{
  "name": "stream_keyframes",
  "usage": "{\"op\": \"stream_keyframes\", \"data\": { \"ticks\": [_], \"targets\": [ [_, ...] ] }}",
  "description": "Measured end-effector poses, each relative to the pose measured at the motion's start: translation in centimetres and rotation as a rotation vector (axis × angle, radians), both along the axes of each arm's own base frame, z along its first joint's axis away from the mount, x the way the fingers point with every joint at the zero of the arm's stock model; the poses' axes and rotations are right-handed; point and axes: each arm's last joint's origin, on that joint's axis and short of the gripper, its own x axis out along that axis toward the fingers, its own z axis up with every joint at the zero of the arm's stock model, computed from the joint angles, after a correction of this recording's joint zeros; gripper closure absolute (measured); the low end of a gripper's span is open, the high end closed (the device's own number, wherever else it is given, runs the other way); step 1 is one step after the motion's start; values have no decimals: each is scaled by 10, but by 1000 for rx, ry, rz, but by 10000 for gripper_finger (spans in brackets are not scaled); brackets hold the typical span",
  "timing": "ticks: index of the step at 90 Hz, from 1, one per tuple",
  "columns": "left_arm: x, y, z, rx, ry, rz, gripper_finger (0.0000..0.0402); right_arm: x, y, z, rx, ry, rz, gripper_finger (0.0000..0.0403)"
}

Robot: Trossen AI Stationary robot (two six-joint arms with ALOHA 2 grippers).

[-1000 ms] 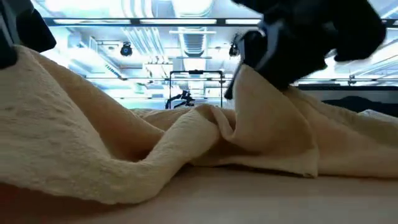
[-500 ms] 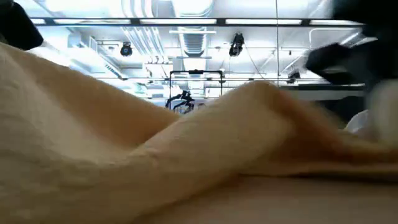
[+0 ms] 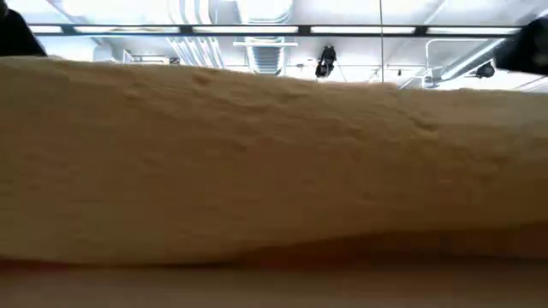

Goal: Fold towel
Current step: Fold the yellow towel

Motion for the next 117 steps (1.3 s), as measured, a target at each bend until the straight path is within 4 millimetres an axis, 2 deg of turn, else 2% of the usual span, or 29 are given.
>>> {"op": "stream_keyframes", "data": {
  "ticks": [10, 16, 25, 34, 49, 65, 73, 85, 94, 102, 117],
  "targets": [
    [2, -2, 2, -25, -22, -1, 402, 11, -9, 14, -138, -233, -7, 196],
    [3, -4, 1, -38, -33, -16, 401, 22, -15, 14, -220, -333, -10, 182],
    [5, -6, -3, -30, -37, -20, 401, 39, -24, 2, -261, -361, -16, 170],
    [7, -6, -6, -8, -47, 0, 387, 50, -30, -15, -244, -302, 13, 159],
    [12, 5, -2, -24, 2, -29, 310, 47, -35, -26, -105, -110, 42, 139],
    [14, 19, 21, -116, 14, -61, 208, 32, -40, -9, -26, -10, 14, 127],
    [11, 25, 30, -99, 9, -64, 174, 33, -41, 1, -53, -70, -11, 125],
    [4, 42, 33, 51, 42, -5, 151, 46, -44, 5, -207, -307, -54, 129],
    [0, 57, 32, 178, 49, 97, 151, 64, -50, -8, -222, -394, -101, 138],
    [-2, 67, 23, 236, 84, 165, 161, 77, -55, -29, -208, -396, -165, 147],
    [-8, 69, -4, 216, 145, 202, 191, 81, -55, -73, -214, -246, -176, 166]
  ]
}}
